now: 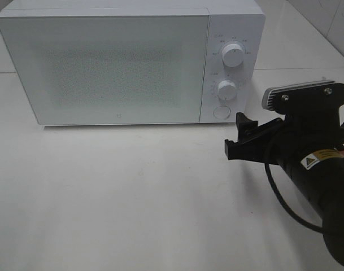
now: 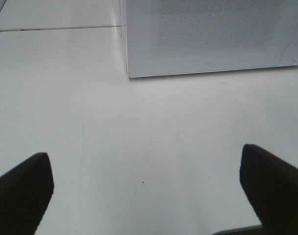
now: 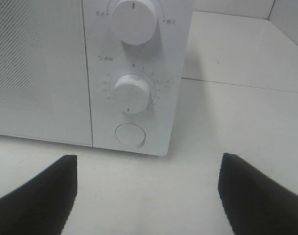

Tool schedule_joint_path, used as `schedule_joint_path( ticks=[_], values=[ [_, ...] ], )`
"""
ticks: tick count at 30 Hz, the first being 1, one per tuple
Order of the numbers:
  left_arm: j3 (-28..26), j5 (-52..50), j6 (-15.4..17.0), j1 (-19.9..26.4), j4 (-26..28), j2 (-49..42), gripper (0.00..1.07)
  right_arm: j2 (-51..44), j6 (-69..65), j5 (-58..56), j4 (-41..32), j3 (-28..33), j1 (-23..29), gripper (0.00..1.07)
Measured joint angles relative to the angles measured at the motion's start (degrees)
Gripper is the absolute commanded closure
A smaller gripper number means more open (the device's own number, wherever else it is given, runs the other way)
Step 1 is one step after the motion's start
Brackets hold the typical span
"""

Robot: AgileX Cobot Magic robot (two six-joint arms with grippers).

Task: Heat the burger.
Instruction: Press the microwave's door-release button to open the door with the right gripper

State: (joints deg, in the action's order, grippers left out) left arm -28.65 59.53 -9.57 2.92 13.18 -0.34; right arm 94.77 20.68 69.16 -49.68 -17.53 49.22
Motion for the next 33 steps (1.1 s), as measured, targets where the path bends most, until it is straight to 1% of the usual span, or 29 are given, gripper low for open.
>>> schedule_joint_path(
  ticks=[4,10,12,13,14,15,16,17,18,19,20,21,22,23,24,25,26,27,28,29,30,31,32,33],
  values=[
    [0.0,0.0,0.0,0.0,0.0,0.0,0.09,0.9,-0.1,0.1,-1.5,0.0,1.5,0.31],
    [0.0,0.0,0.0,0.0,0.0,0.0,0.09,0.9,-3.1,0.2,-1.7,0.0,1.5,0.32],
    [0.0,0.0,0.0,0.0,0.0,0.0,0.09,0.9,-11.6,0.2,-1.8,0.0,1.5,0.34],
    [0.0,0.0,0.0,0.0,0.0,0.0,0.09,0.9,-11.6,0.2,-1.8,0.0,1.5,0.34],
    [0.0,0.0,0.0,0.0,0.0,0.0,0.09,0.9,-14.6,0.2,-1.8,0.0,1.5,0.35],
    [0.0,0.0,0.0,0.0,0.0,0.0,0.09,0.9,-20.7,0.2,-1.8,0.0,1.5,0.37],
    [0.0,0.0,0.0,0.0,0.0,0.0,0.09,0.9,-20.7,0.2,-1.8,0.0,1.5,0.37],
    [0.0,0.0,0.0,0.0,0.0,0.0,0.09,0.9,-27.6,0.2,-1.8,0.0,1.5,0.38],
    [0.0,0.0,0.0,0.0,0.0,0.0,0.09,0.9,-27.6,0.2,-1.8,0.0,1.5,0.38],
    [0.0,0.0,0.0,0.0,0.0,0.0,0.09,0.9,-31.6,0.2,-1.8,0.0,1.5,0.40],
    [0.0,0.0,0.0,0.0,0.0,0.0,0.09,0.9,-39.4,0.2,-1.8,0.0,1.5,0.42],
    [0.0,0.0,0.0,0.0,0.0,0.0,0.09,0.9,-39.4,0.2,-1.8,0.0,1.5,0.42],
    [0.0,0.0,0.0,0.0,0.0,0.0,0.09,0.9,-46.5,0.2,-1.8,0.0,1.5,0.44],
    [0.0,0.0,0.0,0.0,0.0,0.0,0.09,0.9,-46.5,0.2,-1.8,0.0,1.5,0.44],
    [0.0,0.0,0.0,0.0,0.0,0.0,0.09,0.9,-50.5,0.2,-1.8,0.0,1.5,0.46],
    [0.0,0.0,0.0,0.0,0.0,0.0,0.09,0.9,-58.1,0.2,-1.8,0.0,1.5,0.50],
    [0.0,0.0,0.0,0.0,0.0,0.0,0.09,0.9,-58.1,0.2,-1.8,0.0,1.5,0.50],
    [0.0,0.0,0.0,0.0,0.0,0.0,0.09,0.9,-66.5,0.2,-1.8,0.0,1.5,0.51],
    [0.0,0.0,0.0,0.0,0.0,0.0,0.09,0.9,-70.5,0.0,-1.8,0.0,1.5,0.56],
    [0.0,0.0,0.0,0.0,0.0,0.0,0.09,0.9,-70.5,0.0,-1.8,0.0,1.5,0.56],
    [0.0,0.0,0.0,0.0,0.0,0.0,0.09,0.9,-77.0,-1.0,-1.8,0.0,1.5,0.59],
    [0.0,0.0,0.0,0.0,0.0,0.0,0.09,0.9,-80.2,-1.5,-1.8,0.0,1.5,0.67],
    [0.0,0.0,0.0,0.0,0.0,0.0,0.09,0.9,-80.2,-1.5,-1.8,0.0,1.5,0.67],
    [0.0,0.0,0.0,0.0,0.0,0.0,0.09,0.9,-84.8,-2.1,-1.8,0.0,1.5,0.77]
  ],
)
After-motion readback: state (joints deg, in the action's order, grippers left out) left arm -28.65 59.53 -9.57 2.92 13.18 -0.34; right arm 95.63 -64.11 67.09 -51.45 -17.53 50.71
